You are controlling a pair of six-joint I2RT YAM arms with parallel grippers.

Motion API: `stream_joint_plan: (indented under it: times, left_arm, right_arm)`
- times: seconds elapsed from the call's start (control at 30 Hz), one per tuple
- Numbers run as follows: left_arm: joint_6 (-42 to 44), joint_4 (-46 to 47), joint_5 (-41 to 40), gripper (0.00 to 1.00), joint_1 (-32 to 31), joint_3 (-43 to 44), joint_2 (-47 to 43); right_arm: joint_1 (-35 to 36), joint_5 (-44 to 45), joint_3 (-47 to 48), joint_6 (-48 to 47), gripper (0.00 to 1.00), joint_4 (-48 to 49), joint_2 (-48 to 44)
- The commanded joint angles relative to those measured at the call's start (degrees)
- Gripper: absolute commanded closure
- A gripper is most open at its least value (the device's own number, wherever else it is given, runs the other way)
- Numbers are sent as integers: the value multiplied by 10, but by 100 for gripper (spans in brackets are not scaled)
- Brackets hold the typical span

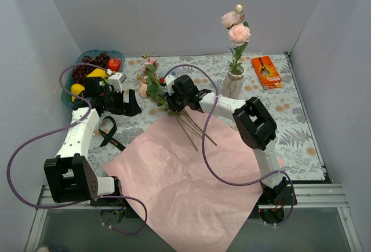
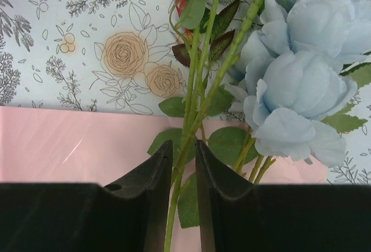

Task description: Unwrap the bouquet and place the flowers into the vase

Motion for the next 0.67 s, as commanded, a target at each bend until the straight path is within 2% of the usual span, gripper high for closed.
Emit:
stream_joint_plan:
  times: [0.0, 0.4, 0.53, 0.6, 0.63]
  left_arm:
    - [13, 11, 0, 2, 8, -7, -20]
    - [12, 21, 12, 2, 17, -15, -18]
    - [12, 19, 14, 2, 16, -16, -19]
    - [12, 19, 16, 2, 17, -14, -20]
    - [12, 18, 16, 2, 17, -13, -23]
  right_arm:
    - [-2, -9, 38, 15, 70, 21, 17]
    - [-2, 5, 50, 17, 73, 17, 44]
    - [-3, 2, 42, 19, 86, 18, 39]
    - [-3, 0, 38, 19, 97, 24, 25]
    - [-3, -2, 36, 21, 99, 25, 19]
